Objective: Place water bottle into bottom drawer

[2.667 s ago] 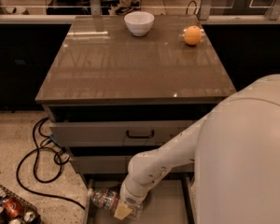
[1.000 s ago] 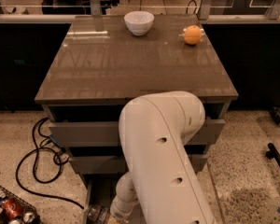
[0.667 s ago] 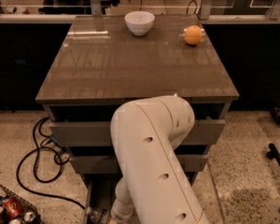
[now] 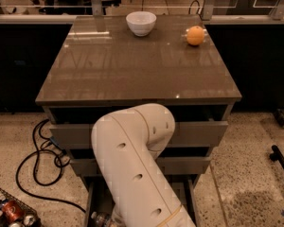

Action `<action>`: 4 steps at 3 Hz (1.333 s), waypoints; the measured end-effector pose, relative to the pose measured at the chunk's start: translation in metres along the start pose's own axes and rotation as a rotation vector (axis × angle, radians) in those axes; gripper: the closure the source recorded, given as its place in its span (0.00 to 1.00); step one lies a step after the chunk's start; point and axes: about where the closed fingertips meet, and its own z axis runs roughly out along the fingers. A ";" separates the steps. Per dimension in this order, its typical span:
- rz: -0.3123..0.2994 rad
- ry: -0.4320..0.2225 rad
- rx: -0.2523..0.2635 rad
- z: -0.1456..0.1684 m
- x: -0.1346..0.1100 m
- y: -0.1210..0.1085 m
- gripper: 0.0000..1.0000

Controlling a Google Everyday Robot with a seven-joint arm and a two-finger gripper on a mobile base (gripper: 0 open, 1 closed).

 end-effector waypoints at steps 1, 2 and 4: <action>0.073 0.017 0.014 0.007 0.002 -0.014 1.00; 0.074 0.018 0.013 0.008 0.002 -0.013 0.82; 0.074 0.021 0.010 0.010 0.004 -0.012 0.36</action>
Offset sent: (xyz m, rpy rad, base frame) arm 0.0082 -0.0045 -0.0106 -0.0365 0.0110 -0.0562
